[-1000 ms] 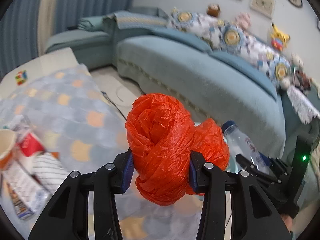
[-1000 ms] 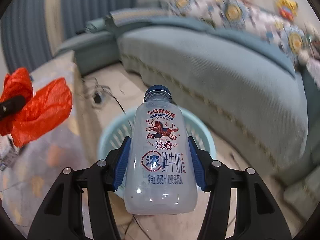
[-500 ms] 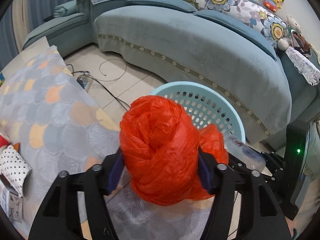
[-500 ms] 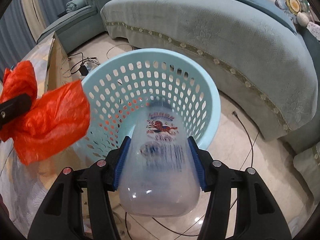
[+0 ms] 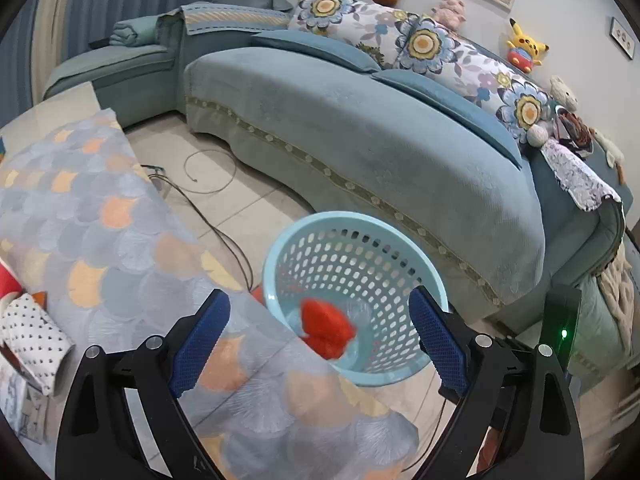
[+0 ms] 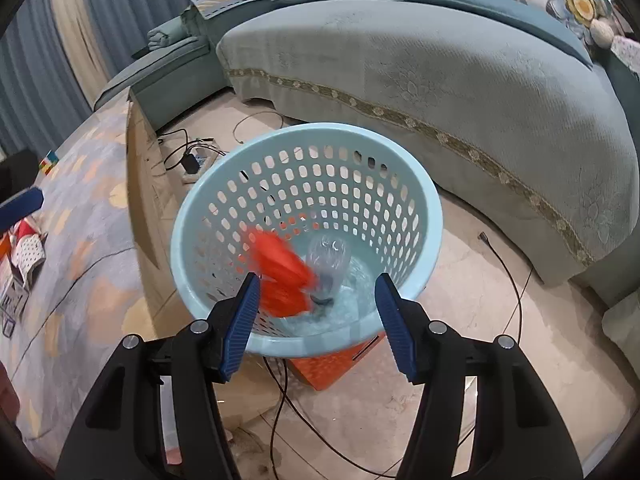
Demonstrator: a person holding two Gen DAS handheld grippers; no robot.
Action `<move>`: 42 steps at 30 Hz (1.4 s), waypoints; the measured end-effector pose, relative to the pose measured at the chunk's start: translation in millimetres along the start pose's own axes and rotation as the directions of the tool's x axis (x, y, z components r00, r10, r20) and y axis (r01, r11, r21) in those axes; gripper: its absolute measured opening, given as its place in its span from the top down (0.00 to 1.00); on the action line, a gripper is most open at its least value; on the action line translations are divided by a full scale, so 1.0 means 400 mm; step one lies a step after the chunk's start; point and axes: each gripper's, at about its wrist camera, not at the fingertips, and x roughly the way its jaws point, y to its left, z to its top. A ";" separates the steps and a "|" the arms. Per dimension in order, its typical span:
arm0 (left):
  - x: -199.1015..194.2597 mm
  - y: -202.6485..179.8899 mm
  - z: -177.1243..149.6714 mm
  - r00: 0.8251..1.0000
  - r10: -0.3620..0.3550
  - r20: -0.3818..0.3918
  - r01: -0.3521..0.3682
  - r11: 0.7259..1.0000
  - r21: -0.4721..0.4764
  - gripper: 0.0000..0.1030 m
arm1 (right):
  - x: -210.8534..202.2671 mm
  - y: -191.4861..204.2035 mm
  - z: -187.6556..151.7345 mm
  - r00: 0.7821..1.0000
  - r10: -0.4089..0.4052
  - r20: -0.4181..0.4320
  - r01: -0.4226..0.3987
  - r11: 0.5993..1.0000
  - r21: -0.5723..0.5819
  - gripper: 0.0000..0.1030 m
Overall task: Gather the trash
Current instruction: 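Carry both items over the blue basket and open both tools to drop them, then grasp the milk carton with the right tool while the left tool grasps the pink spray can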
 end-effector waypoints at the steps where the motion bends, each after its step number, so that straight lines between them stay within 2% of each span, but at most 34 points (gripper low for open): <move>1: -0.004 0.003 0.001 1.000 0.003 0.003 -0.003 1.000 -0.001 0.14 | -0.006 0.009 -0.003 1.000 0.001 0.006 -0.001 1.000 -0.012 0.46; 4: -0.029 0.016 0.006 1.000 0.018 0.018 -0.018 1.000 -0.006 0.14 | -0.020 0.033 -0.006 1.000 0.015 0.022 -0.014 0.999 -0.041 0.46; 8: -0.091 0.035 0.008 0.999 0.022 0.049 -0.021 1.000 -0.015 0.14 | -0.056 0.091 -0.007 0.995 0.081 0.065 -0.074 0.992 -0.105 0.46; 15: -0.258 0.126 -0.006 0.986 0.087 0.144 -0.077 0.995 -0.068 0.14 | -0.125 0.248 -0.001 0.970 0.208 0.123 -0.174 0.954 -0.244 0.46; 18: -0.346 0.193 -0.018 0.972 0.129 0.194 -0.107 0.987 -0.124 0.14 | -0.148 0.334 0.011 0.954 0.270 0.130 -0.221 0.928 -0.301 0.46; 23: -0.495 0.338 -0.059 0.932 0.266 0.246 -0.208 0.949 -0.235 0.14 | -0.184 0.492 0.011 0.923 0.369 0.112 -0.297 0.865 -0.405 0.46; 25: -0.538 0.404 -0.075 0.913 0.333 0.235 -0.264 0.922 -0.284 0.14 | -0.191 0.562 0.006 0.909 0.408 0.092 -0.328 0.831 -0.449 0.46; 29: -0.609 0.559 -0.114 0.870 0.458 0.180 -0.364 0.845 -0.391 0.14 | -0.191 0.718 -0.015 0.881 0.472 0.042 -0.372 0.743 -0.556 0.46; 33: -0.623 0.686 -0.149 0.847 0.523 0.095 -0.442 0.792 -0.421 0.15 | -0.166 0.836 -0.041 0.856 0.515 -0.037 -0.429 0.668 -0.608 0.46; 35: -0.612 0.736 -0.171 0.845 0.531 0.059 -0.464 0.783 -0.415 0.20 | -0.143 0.884 -0.050 0.850 0.521 -0.075 -0.446 0.639 -0.626 0.46; 37: -0.596 0.775 -0.182 0.851 0.525 0.034 -0.465 0.781 -0.417 0.23 | -0.117 0.912 -0.057 0.854 0.511 -0.093 -0.444 0.626 -0.640 0.46; 39: -0.576 0.813 -0.194 0.864 0.504 0.019 -0.449 0.785 -0.426 0.25 | -0.085 0.934 -0.057 0.856 0.504 -0.117 -0.452 0.618 -0.643 0.39; 42: -0.544 0.851 -0.203 0.872 0.490 0.002 -0.437 0.780 -0.448 0.25 | -0.053 0.953 -0.058 0.863 0.488 -0.130 -0.446 0.613 -0.652 0.32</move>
